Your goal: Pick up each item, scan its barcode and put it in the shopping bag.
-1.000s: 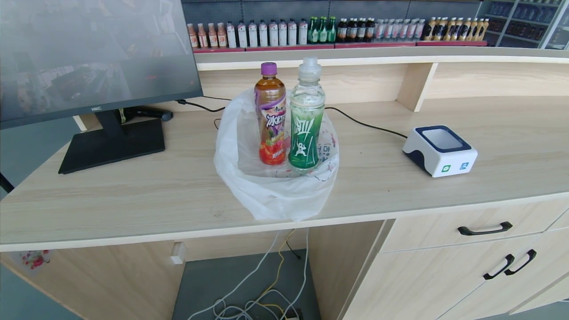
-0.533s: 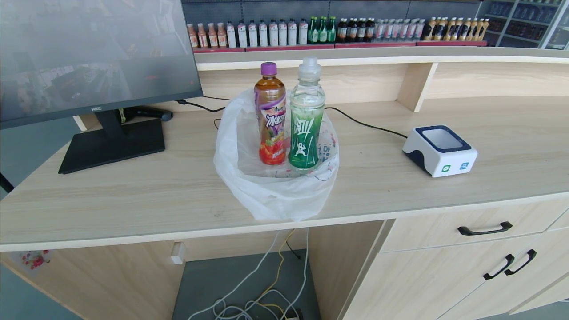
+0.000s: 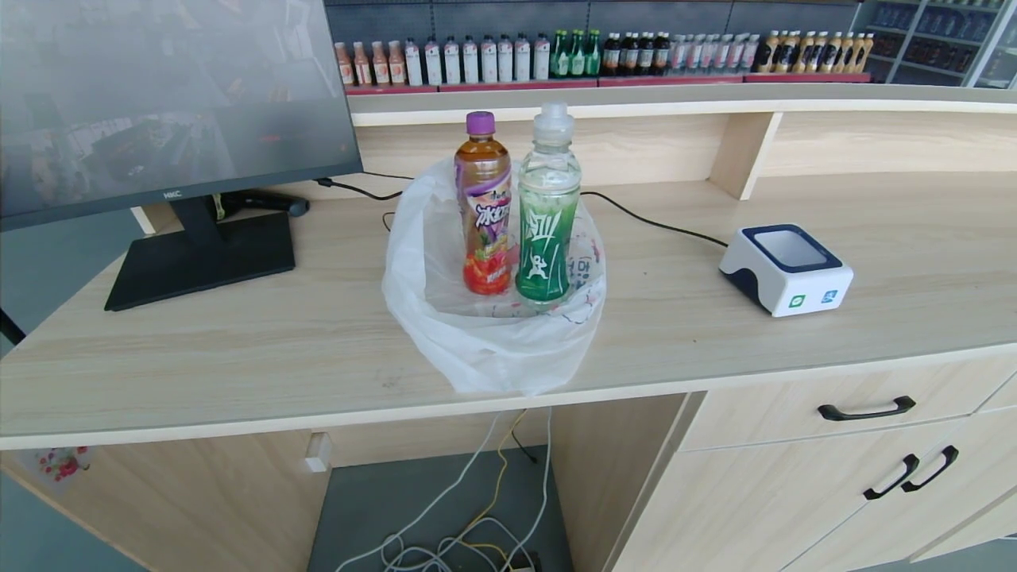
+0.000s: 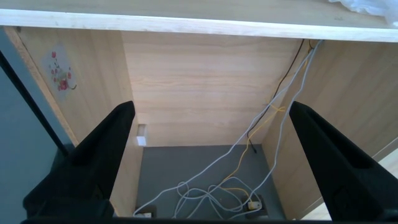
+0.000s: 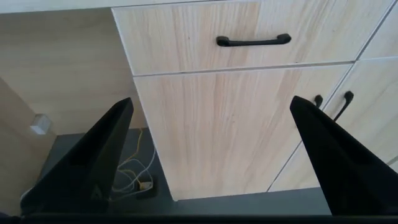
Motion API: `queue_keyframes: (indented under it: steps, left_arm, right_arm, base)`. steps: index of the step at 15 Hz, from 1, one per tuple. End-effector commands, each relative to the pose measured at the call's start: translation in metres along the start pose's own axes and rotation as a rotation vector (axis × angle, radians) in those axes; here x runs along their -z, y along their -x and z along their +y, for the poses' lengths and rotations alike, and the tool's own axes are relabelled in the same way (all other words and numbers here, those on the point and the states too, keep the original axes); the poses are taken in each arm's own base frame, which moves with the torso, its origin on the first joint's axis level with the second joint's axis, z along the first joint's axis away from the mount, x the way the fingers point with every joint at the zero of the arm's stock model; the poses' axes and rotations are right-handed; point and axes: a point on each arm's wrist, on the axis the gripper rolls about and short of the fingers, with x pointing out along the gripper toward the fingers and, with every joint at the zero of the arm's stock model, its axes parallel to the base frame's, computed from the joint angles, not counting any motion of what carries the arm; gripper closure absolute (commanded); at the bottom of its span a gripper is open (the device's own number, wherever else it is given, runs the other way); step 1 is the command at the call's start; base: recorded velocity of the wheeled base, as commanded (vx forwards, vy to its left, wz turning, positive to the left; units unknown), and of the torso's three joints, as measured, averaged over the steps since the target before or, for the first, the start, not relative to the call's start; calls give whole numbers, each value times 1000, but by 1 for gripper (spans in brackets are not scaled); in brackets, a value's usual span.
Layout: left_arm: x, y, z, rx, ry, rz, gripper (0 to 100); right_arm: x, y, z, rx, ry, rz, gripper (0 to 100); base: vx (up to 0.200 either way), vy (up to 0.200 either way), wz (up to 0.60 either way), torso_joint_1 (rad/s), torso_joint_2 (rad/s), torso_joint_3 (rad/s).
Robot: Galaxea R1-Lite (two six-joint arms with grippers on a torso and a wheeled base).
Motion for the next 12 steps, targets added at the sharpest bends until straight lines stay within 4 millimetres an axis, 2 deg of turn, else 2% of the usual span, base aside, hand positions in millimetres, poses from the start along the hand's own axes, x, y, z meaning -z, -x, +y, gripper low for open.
queue_keyframes:
  steps: [1, 3, 7, 12]
  left_arm:
    - [0, 0, 0, -1, 1, 1, 0]
    - [0, 0, 0, 0, -5, 1, 0]
    - [0, 0, 0, -1, 6, -4, 0]
    - [0, 0, 0, -1, 10, 1, 0]
  right_arm:
    - [1, 2, 0, -7, 3, -21, 0]
    - [2, 1, 0, -7, 4, -19, 0]
    - [2, 1, 0, -9, 4, -19, 0]
    - [2, 1, 0, -7, 3, -19, 0]
  base:
    - [-200, 0, 0, 2, -2, 2]
    - [-200, 0, 0, 15, 2, 0]
    - [0, 0, 0, 0, 0, 0]
    - [0, -200, 0, 12, 5, 4]
